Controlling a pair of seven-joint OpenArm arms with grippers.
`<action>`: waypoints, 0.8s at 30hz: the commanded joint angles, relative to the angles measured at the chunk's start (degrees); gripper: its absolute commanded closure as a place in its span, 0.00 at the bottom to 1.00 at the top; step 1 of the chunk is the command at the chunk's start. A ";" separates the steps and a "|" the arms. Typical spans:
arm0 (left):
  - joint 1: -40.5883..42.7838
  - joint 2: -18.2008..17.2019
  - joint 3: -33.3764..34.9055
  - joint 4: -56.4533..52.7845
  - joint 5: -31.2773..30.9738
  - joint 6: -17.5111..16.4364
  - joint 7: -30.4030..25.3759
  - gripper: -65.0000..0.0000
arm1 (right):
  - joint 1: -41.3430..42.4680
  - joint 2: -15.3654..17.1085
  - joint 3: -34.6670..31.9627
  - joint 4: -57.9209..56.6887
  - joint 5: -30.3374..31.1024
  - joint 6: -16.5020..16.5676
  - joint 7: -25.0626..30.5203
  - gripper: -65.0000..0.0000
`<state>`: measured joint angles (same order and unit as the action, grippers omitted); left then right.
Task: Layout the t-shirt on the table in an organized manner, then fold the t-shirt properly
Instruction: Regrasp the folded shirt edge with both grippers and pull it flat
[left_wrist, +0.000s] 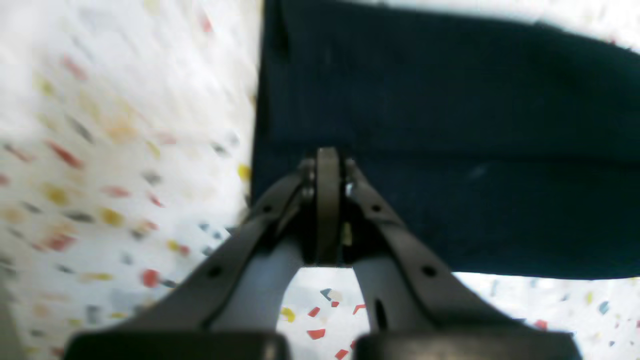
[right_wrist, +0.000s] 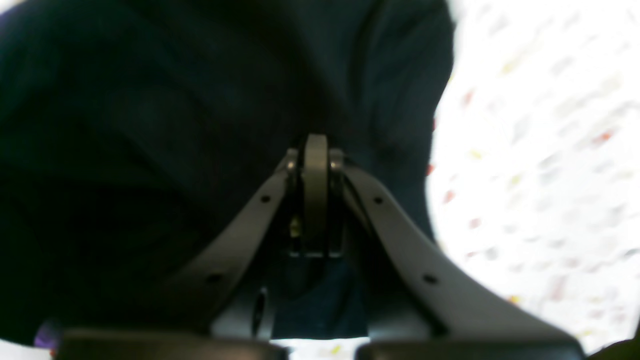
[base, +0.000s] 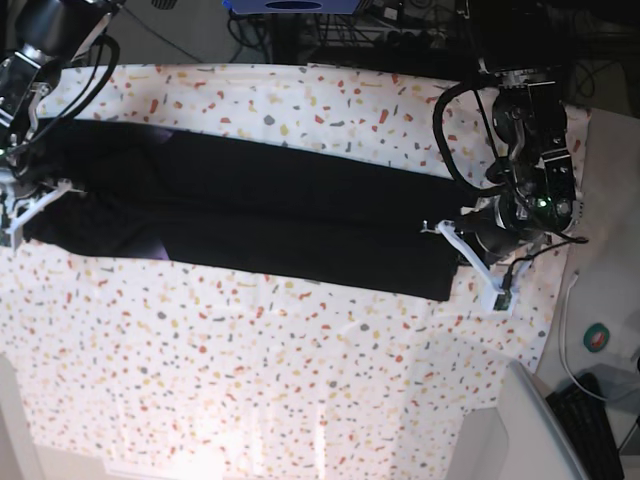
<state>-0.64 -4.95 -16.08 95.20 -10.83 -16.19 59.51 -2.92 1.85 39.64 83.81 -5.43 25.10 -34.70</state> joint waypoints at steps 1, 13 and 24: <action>-1.16 -0.46 -1.99 1.20 -0.20 0.14 0.14 1.00 | 0.41 0.48 0.05 2.65 0.46 0.00 1.07 1.00; -6.17 -2.83 -6.21 -13.84 -0.20 -7.68 -9.00 0.00 | -1.87 0.31 -0.47 7.66 0.46 0.08 1.07 1.00; -9.68 -2.65 -9.02 -30.45 -0.20 -10.14 -16.65 0.00 | -1.96 0.39 -0.47 7.66 0.46 0.08 1.07 1.00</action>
<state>-9.41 -7.07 -25.06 64.01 -10.72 -25.98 43.48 -5.43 1.63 39.00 90.50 -5.32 25.12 -34.68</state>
